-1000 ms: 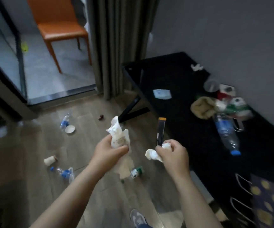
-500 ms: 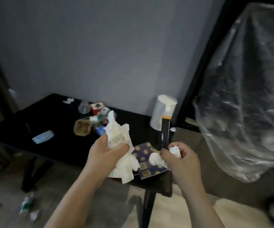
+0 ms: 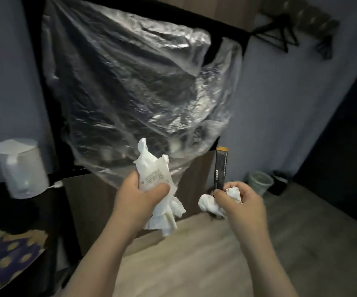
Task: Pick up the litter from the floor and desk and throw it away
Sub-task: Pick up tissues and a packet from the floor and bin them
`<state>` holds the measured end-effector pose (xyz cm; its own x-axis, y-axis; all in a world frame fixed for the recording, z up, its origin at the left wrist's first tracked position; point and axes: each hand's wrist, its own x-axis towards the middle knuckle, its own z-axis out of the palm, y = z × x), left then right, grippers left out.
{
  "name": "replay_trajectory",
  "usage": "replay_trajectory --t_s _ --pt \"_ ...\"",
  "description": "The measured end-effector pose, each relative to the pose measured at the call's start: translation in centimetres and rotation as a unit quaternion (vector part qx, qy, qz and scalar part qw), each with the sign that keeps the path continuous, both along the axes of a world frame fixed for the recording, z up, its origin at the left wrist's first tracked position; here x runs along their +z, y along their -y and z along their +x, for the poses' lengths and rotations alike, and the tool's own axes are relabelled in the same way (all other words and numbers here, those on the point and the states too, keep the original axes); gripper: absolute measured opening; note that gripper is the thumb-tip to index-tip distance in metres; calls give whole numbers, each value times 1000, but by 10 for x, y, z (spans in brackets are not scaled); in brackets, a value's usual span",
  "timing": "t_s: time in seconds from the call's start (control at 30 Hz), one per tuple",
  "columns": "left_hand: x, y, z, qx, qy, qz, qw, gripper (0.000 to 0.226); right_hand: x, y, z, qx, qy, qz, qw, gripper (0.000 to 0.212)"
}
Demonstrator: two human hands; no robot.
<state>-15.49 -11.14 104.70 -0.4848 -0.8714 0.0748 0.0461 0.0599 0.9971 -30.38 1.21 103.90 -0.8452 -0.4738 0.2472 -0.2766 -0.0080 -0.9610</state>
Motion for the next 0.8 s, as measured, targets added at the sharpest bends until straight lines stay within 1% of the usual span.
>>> replay_trajectory --t_s 0.07,0.2,0.33,0.4,0.57,0.67,0.8 --pt "3 -16 -50 -56 -5 -4 998 21 -1 -31 -37 -49 1 -4 999 10" --pt "-4 -42 -138 -159 -3 -9 987 14 -13 -83 -98 -144 24 7 989 7" --pt "-18 -55 -215 -229 24 -1 973 17 -26 -111 -155 -219 40 12 975 6" --pt "-21 -55 -255 -260 31 5 965 24 -29 -115 -186 -248 42 12 968 8" --pt "-29 -34 -355 -295 39 -10 955 25 -34 -101 -273 -294 45 35 954 9" --pt "-23 -11 -419 -327 40 1 944 32 -26 -86 -332 -308 49 52 949 9" --pt "-17 13 -506 -322 45 -11 946 24 -25 -67 -404 -334 55 60 939 12"
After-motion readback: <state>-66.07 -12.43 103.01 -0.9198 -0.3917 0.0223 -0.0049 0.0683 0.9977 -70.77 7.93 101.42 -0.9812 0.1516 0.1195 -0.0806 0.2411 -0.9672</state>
